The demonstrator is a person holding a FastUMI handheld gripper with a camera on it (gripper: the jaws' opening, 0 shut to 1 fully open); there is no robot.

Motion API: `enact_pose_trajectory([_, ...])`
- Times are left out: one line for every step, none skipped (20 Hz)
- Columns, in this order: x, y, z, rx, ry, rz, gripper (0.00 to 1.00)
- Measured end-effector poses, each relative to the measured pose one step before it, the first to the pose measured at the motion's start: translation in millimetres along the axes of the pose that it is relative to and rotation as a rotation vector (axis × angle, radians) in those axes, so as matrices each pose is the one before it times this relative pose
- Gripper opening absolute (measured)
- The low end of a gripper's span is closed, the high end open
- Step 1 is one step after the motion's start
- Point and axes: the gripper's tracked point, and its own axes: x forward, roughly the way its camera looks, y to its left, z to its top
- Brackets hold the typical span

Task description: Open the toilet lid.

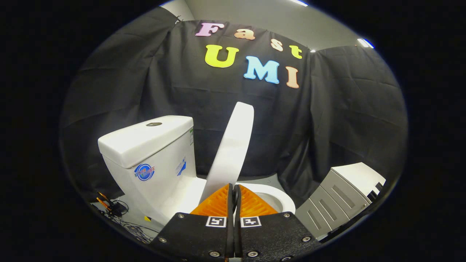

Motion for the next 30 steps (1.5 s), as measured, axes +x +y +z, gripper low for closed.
enact_pose_trajectory([-0.24, 4.63, 0.97, 0.00524, -0.00456, 0.01358, 0.00])
enact_pose_trajectory([-0.36, 4.53, 0.99, -0.00022, -0.00446, 0.00804, 0.00])
enact_pose_trajectory([0.65, 3.65, 1.38, -0.00810, -0.00323, 0.00634, 0.00])
enact_pose_trajectory([-0.15, 3.75, 1.21, -0.00963, -0.00170, 0.00398, 0.00])
enact_pose_trajectory([-0.52, 4.81, 1.68, -0.00516, -0.00312, 0.00593, 0.00])
enact_pose_trajectory([-0.43, 4.42, 1.00, -0.00667, -0.00243, 0.00702, 0.00])
enact_pose_trajectory([-0.96, 5.00, 1.43, -0.00547, -0.00606, 0.00832, 0.00])
enact_pose_trajectory([0.69, 4.29, 0.99, 0.00120, -0.00520, 0.00866, 0.00])
enact_pose_trajectory([-0.31, 4.36, 1.02, 0.00124, -0.00576, 0.01066, 0.00])
enact_pose_trajectory([0.27, 4.64, -0.53, 0.00404, -0.00328, 0.01062, 0.00])
enact_pose_trajectory([0.21, 4.29, 1.73, 0.00353, -0.00497, 0.01136, 0.00])
enact_pose_trajectory([0.44, 4.29, -0.11, 0.00268, -0.00235, 0.01181, 0.00])
enact_pose_trajectory([-0.20, 5.33, 2.27, 0.00053, -0.00407, 0.01403, 0.00])
enact_pose_trajectory([3.32, 4.87, 1.57, -0.00220, -0.00142, 0.01379, 0.00])
enact_pose_trajectory([1.88, 5.37, 1.95, -0.00436, -0.00110, 0.01383, 0.00])
enact_pose_trajectory([1.56, 5.90, 0.57, -0.00408, -0.00112, 0.01307, 0.00])
enact_pose_trajectory([-0.66, 6.80, 0.67, -0.00670, -0.00123, 0.01373, 0.00])
enact_pose_trajectory([-0.29, 6.42, 0.00, -0.00908, -0.00250, 0.01506, 0.00])
enact_pose_trajectory([0.39, 6.06, 0.83, -0.00516, -0.00306, 0.01476, 0.00])
enact_pose_trajectory([2.22, 6.06, 0.50, -0.00572, -0.00372, 0.01810, 0.00])
enact_pose_trajectory([1.67, 5.70, 1.26, -0.01617, -0.00636, 0.01496, 0.00])
enact_pose_trajectory([2.01, 4.17, 2.37, -0.01727, -0.00598, 0.01331, 0.00])
enact_pose_trajectory([0.67, 2.36, 0.57, -0.01239, -0.00170, 0.00873, 0.00])
enact_pose_trajectory([0.59, 1.86, -2.27, -0.00074, -0.00296, 0.00822, 0.00])
enact_pose_trajectory([0.76, -0.81, -0.32, 0.00327, -0.00303, -0.00105, 0.00])
enact_pose_trajectory([-0.94, 0.61, -1.50, 0.00486, 0.00259, 0.00178, 0.00])
enact_pose_trajectory([-0.66, -0.63, 0.53, 0.00547, -0.00414, 0.00035, 0.00])
enact_pose_trajectory([1.25, -0.35, 0.06, 0.00332, 0.00236, 0.00043, 0.00])
enact_pose_trajectory([-0.24, 0.12, -0.02, 0.00481, -0.00065, 0.00072, 0.00])
enact_pose_trajectory([0.33, 0.50, 0.99, 0.00133, 0.00047, 0.00018, 0.00])
